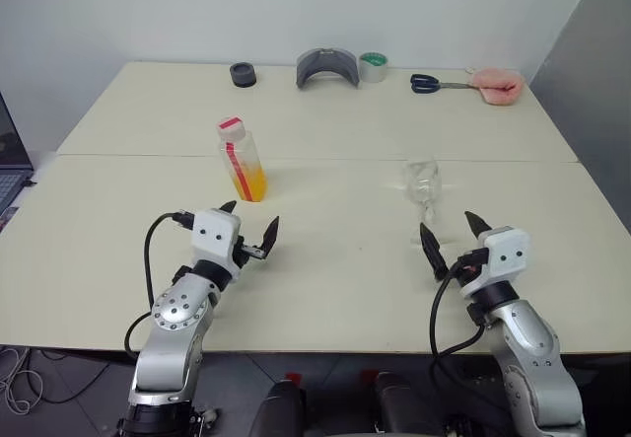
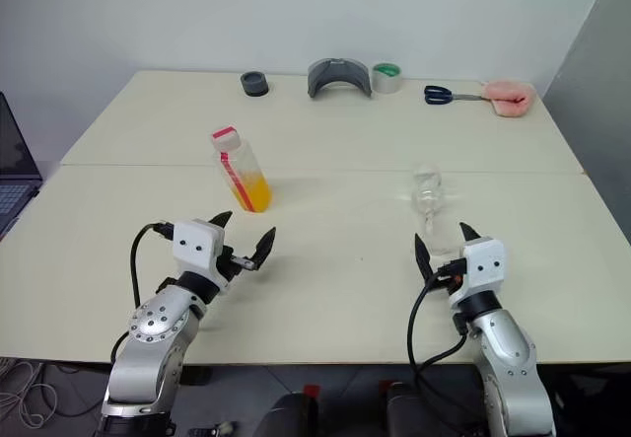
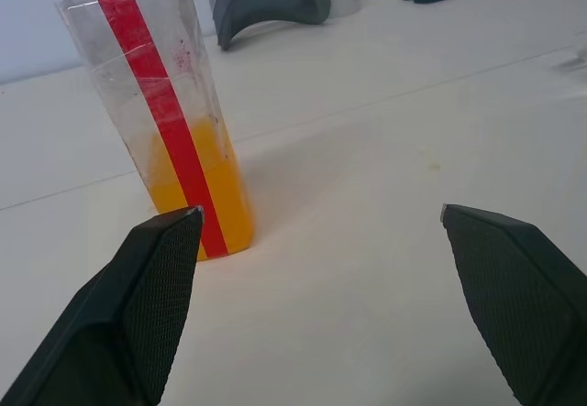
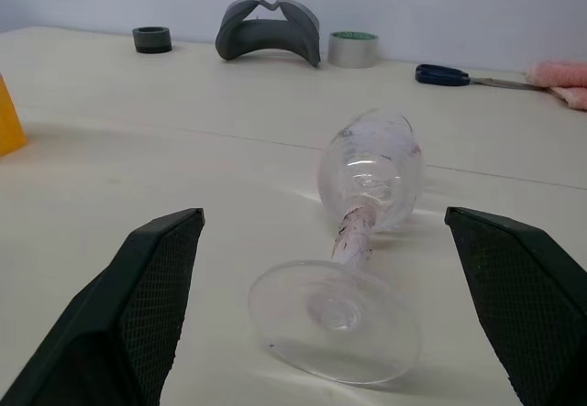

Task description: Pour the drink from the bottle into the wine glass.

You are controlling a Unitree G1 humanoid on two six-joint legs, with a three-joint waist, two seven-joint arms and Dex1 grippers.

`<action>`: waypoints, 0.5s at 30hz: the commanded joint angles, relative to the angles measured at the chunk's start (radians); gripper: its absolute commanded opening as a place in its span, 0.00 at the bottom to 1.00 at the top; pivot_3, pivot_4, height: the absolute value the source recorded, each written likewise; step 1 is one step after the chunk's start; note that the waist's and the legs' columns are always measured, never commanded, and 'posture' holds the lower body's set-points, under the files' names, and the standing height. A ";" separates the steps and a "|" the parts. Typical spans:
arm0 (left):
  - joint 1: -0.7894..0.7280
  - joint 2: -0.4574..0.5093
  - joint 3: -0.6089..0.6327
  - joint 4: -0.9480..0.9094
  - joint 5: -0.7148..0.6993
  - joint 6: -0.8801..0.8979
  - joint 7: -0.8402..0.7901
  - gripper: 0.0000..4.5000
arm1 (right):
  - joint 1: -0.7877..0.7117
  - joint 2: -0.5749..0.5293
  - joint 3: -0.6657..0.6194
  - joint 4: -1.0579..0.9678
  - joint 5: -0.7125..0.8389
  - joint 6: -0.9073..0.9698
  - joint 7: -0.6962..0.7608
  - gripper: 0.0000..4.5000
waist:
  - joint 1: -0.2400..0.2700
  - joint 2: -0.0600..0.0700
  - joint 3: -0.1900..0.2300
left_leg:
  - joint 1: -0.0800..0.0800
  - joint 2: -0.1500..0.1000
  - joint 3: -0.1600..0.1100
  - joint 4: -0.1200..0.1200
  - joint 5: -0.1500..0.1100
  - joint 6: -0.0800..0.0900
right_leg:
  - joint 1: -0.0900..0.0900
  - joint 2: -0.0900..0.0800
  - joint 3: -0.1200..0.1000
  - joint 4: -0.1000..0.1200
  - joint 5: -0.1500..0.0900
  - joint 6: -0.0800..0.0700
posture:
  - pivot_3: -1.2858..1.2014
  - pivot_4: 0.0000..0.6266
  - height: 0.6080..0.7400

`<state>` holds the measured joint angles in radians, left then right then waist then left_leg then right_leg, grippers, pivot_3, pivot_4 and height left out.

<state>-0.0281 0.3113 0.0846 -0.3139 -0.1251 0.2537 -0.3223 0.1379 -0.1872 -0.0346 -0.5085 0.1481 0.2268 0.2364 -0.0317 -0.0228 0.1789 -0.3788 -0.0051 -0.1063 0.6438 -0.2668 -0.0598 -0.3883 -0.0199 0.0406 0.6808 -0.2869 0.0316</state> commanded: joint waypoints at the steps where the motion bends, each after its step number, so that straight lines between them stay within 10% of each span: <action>1: -0.004 0.003 0.005 -0.045 -0.017 -0.016 -0.009 0.99 | -0.007 0.001 -0.001 -0.054 0.012 0.006 -0.008 1.00 | 0.000 0.000 0.000 | 0.000 0.000 0.000 0.000 0.000 0.000 | 0.000 0.000 0.000 0.000 0.000 0.000 | 0.52 0.24 1.00; 15: -0.012 0.036 -0.015 -0.037 0.011 0.008 -0.023 0.99 | 0.013 0.010 0.005 -0.062 0.010 0.021 -0.008 1.00 | 0.000 0.000 0.000 | 0.000 0.000 0.000 0.000 0.000 0.000 | 0.000 0.000 0.000 0.000 0.000 0.000 | 0.52 0.24 1.00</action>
<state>-0.0290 0.3381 0.0729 -0.3141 -0.1138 0.2639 -0.3403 0.1488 -0.1790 -0.0190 -0.5407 0.1480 0.2619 0.2345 -0.0317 -0.0229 0.1789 -0.3788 -0.0051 -0.1063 0.6438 -0.2668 -0.0598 -0.3883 -0.0199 0.0406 0.6809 -0.2869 0.0316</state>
